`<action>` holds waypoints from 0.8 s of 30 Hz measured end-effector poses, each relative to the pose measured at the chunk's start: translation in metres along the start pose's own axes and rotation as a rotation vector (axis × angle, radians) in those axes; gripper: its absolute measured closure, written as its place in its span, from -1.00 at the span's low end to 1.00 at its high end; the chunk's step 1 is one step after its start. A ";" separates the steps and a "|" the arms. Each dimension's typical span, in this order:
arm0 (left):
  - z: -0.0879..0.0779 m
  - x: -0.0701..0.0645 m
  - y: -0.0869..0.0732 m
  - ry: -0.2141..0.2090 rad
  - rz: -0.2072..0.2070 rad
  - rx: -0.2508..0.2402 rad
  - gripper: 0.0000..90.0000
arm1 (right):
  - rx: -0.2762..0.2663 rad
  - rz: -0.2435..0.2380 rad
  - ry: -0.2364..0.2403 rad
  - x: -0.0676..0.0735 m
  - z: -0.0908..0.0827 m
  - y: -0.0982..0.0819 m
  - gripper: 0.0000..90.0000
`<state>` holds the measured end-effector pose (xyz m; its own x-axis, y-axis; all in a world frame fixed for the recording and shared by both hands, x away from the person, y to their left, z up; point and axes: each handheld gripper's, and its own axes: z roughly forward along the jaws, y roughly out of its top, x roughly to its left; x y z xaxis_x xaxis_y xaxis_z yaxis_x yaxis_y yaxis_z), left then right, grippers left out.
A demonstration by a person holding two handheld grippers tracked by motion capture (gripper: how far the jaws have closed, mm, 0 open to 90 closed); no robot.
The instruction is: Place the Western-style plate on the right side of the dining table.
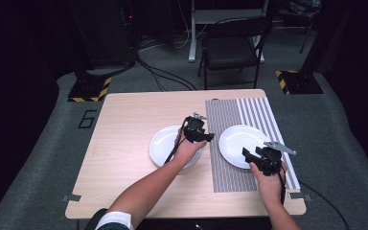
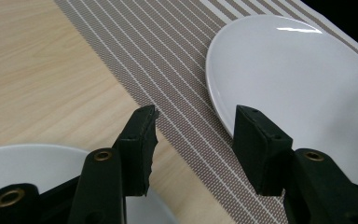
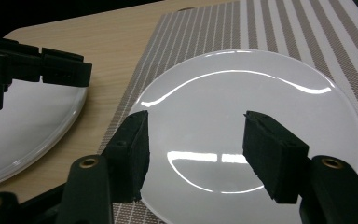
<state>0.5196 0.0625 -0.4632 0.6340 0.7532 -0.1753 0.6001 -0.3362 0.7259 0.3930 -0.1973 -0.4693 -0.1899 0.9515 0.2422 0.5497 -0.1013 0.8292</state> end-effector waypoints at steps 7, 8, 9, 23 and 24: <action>-0.024 0.011 -0.008 0.019 -0.021 -0.037 0.09 | -0.017 -0.017 0.022 0.009 -0.004 0.005 -0.11; -0.028 0.013 -0.009 0.021 -0.016 -0.033 0.09 | -0.019 -0.019 0.029 0.009 -0.004 0.005 -0.11; -0.031 0.016 -0.011 0.025 -0.019 -0.035 0.09 | -0.018 -0.020 0.034 0.010 -0.005 0.005 -0.12; -0.078 0.057 -0.035 0.094 -0.093 -0.091 0.07 | -0.001 -0.070 0.104 0.027 -0.006 0.001 -0.15; -0.081 0.059 -0.037 0.096 -0.101 -0.094 0.07 | 0.007 -0.069 0.105 0.028 -0.006 0.000 -0.15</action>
<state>0.4959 0.1654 -0.4466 0.5208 0.8324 -0.1891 0.6070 -0.2053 0.7677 0.3828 -0.1725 -0.4600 -0.3114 0.9203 0.2369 0.5379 -0.0348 0.8423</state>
